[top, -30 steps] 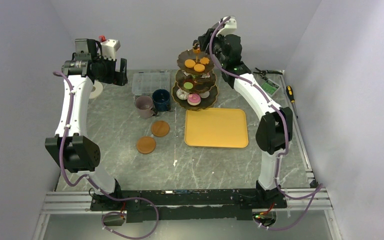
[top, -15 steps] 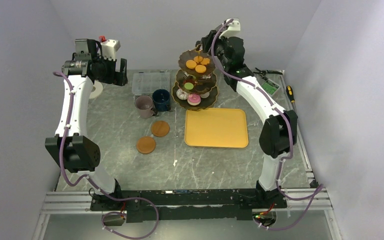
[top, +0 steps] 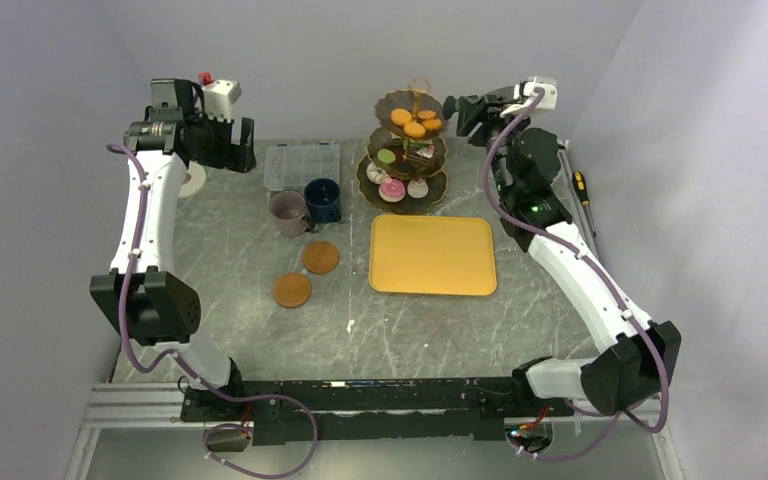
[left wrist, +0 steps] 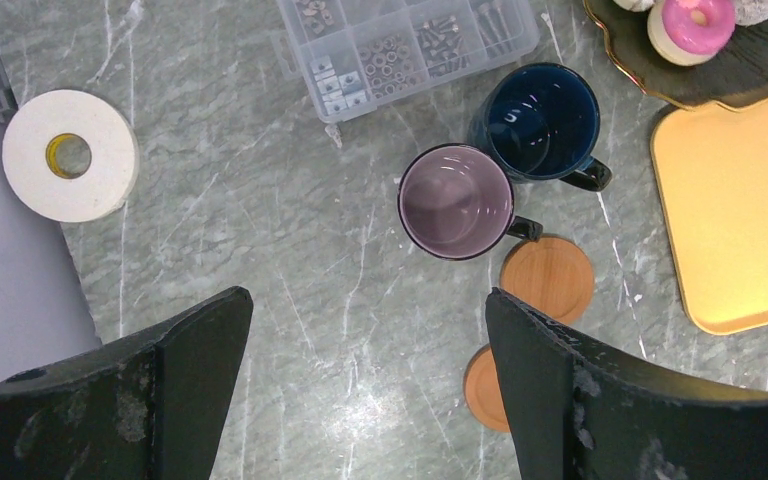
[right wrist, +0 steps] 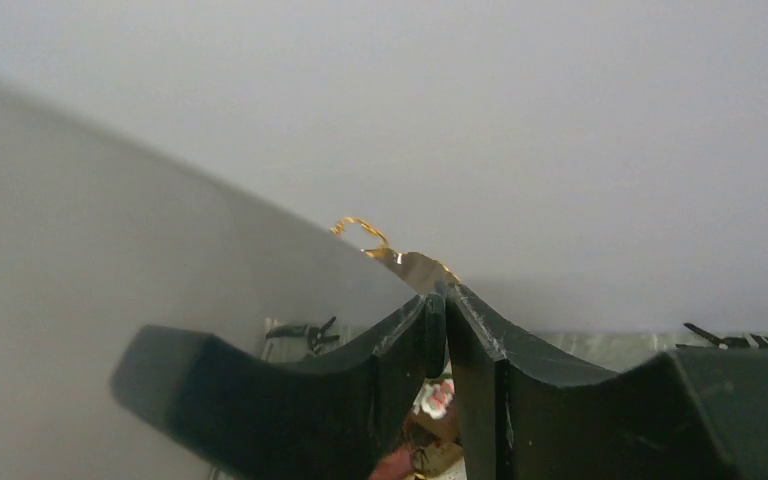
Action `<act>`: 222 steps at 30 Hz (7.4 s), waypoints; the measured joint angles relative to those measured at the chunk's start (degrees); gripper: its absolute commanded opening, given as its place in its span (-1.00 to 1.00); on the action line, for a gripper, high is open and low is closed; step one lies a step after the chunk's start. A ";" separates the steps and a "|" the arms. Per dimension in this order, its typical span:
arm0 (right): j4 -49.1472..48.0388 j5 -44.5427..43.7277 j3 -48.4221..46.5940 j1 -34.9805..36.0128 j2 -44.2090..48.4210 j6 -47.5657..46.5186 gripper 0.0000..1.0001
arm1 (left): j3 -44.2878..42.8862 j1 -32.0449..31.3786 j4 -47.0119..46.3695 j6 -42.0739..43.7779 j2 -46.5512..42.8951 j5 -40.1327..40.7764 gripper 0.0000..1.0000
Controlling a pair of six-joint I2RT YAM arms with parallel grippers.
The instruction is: Serve the afternoon tea
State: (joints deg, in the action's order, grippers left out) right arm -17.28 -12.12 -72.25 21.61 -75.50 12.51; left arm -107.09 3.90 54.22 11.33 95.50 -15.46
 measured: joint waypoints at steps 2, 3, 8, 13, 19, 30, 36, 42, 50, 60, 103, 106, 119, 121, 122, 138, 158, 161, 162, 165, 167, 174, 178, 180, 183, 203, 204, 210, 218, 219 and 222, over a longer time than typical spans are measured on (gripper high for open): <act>0.07 0.13 0.98 -0.17 1.16 0.00 0.12 | 0.37 0.00 0.00 0.00 -0.11 -0.15 0.87; 0.20 0.44 0.37 -0.24 0.44 0.00 0.12 | 0.66 0.00 0.04 0.00 -0.13 -0.20 0.87; 1.18 1.88 -4.26 -0.42 -6.12 0.15 0.10 | 1.11 0.04 -0.02 0.00 -0.35 -0.15 0.87; 4.13 2.58 -4.31 -0.42 -7.58 0.33 0.10 | 1.77 0.04 0.00 0.00 -1.53 -0.15 0.87; 4.66 3.26 -4.31 -0.42 -7.58 0.63 0.07 | 1.77 0.04 0.07 0.00 -1.73 -0.17 0.87; 17.40 3.28 -2.27 -0.42 -1.70 10.47 0.07 | 1.77 0.04 0.07 -0.02 -1.73 -0.37 0.87; 26.29 4.63 8.24 -0.42 8.37 23.89 0.15 | 2.14 0.04 0.02 0.00 -2.27 -0.72 0.87; 34.99 6.91 19.50 -0.42 9.07 37.79 0.21 | 3.63 0.04 0.04 -0.04 -4.37 -1.22 0.87; 37.44 7.91 24.61 -0.55 3.48 52.00 0.28 | 4.50 0.04 -0.07 -0.04 -6.19 -1.66 0.87; 32.59 7.69 29.75 -1.33 -6.03 66.71 0.58 | 4.66 0.04 -0.07 -0.04 -6.45 -1.68 0.87; 33.90 -15.19 -7.21 26.69 -40.74 16.57 -0.01 | 4.63 0.70 0.33 -0.04 -5.25 -1.66 0.87; 33.68 -15.04 -7.21 26.77 -40.94 15.02 -0.22 | 4.63 0.76 0.35 -0.04 -5.22 -1.66 0.87; 27.71 -13.09 -0.44 24.70 -39.10 13.16 -0.01 | 4.63 1.44 0.33 0.00 -5.22 -1.66 0.87; 28.02 -13.03 -0.07 24.15 -38.62 12.94 -0.02 | 4.63 1.53 0.33 -0.02 -5.16 -1.66 0.87; 28.04 -13.07 -0.07 23.91 -38.60 12.94 -0.05 | 4.63 1.53 0.33 -0.02 -5.11 -1.66 0.87; 26.67 -12.17 7.91 21.16 -32.79 12.33 -0.89 | 4.63 1.55 0.50 0.00 -4.66 -1.66 0.87; 30.27 -11.96 15.26 20.17 -19.65 10.10 0.00 | 4.63 1.66 0.52 0.13 -4.48 -1.66 0.87; 27.58 -10.32 11.56 24.79 -20.20 9.27 -0.07 | 4.63 1.68 0.61 0.26 -4.46 -1.68 0.87; 26.45 -9.44 10.03 26.18 -20.94 8.83 -0.09 | 4.63 1.70 0.72 0.35 -4.44 -1.68 0.87; 22.36 -7.54 4.92 29.20 -25.57 6.97 -0.19 | 4.63 1.88 1.11 0.44 -3.89 -1.88 0.87; 19.54 -6.97 1.99 31.06 -29.73 5.38 -0.24 | 4.81 2.03 1.14 0.50 -3.39 -2.32 0.87; 14.32 -5.29 -4.85 34.45 -42.82 0.94 -0.37 | 8.00 2.75 1.97 1.70 -2.12 -2.71 0.87; 13.79 -5.42 -6.97 34.32 -46.36 -0.02 -0.43 | 10.05 4.11 2.38 2.43 -2.12 -2.71 0.87; 13.66 -5.44 -7.65 34.29 -46.75 -0.20 -0.46 | 10.34 4.76 2.80 2.56 -2.12 -2.71 0.87; 13.64 -5.88 -7.48 34.21 -46.77 -0.39 -0.50 | 10.49 5.35 2.71 2.78 -2.19 -2.80 0.87; 17.73 -17.84 14.67 31.76 -30.16 6.62 -0.62 | 20.37 5.40 2.64 4.48 -4.33 -5.25 0.87; 18.27 -17.97 14.93 31.43 -29.79 7.23 -0.62 | 20.37 5.40 2.91 4.48 -4.42 -5.57 0.87; 21.70 -17.57 17.55 29.42 -26.43 9.62 -0.59 | 20.94 5.40 3.76 4.52 -5.90 -5.86 0.87; 25.18 -15.21 16.09 30.91 -23.06 8.94 -0.31 | 21.24 5.40 3.93 4.48 -7.56 -5.86 0.87; 24.76 -14.56 15.61 31.36 -22.03 8.35 -0.22 | 21.24 5.40 3.93 4.46 -7.56 -5.79 0.87; 22.21 -12.61 13.92 33.07 -19.45 5.73 -0.02 | 21.22 5.40 3.96 4.42 -7.56 -5.64 0.87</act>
State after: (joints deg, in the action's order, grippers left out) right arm 4.93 -24.73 -58.33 54.68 -94.96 18.24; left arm -85.86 9.30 58.17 15.75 87.94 -21.10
